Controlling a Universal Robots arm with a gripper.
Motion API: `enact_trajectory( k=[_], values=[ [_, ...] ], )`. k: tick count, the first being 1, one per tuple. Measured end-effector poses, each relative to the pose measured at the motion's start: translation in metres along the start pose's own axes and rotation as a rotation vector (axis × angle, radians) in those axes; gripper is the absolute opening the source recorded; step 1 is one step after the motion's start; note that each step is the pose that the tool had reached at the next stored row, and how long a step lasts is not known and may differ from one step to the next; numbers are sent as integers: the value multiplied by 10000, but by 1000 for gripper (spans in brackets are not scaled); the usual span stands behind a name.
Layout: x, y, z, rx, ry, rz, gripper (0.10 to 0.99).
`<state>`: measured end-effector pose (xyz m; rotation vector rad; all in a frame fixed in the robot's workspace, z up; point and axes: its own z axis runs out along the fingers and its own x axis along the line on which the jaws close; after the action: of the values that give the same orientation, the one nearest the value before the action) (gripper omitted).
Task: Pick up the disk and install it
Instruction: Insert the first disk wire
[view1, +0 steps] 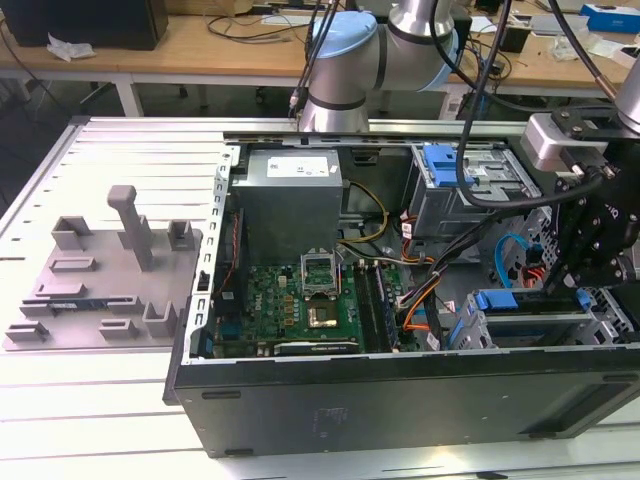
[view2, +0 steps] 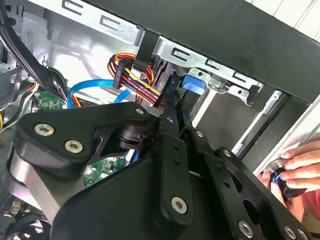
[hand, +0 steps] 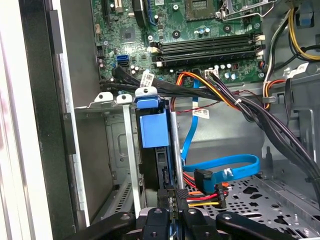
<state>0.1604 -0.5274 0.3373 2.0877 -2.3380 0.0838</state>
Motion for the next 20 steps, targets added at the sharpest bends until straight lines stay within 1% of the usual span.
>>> enact_trajectory(
  k=[9, 12, 20],
  values=[
    [9, -1, -2, -5, -7, 1, 169],
    [10, -2, -34, -4, -3, 1, 169],
    [13, -4, -91, -4, -3, 1, 169]
  ],
)
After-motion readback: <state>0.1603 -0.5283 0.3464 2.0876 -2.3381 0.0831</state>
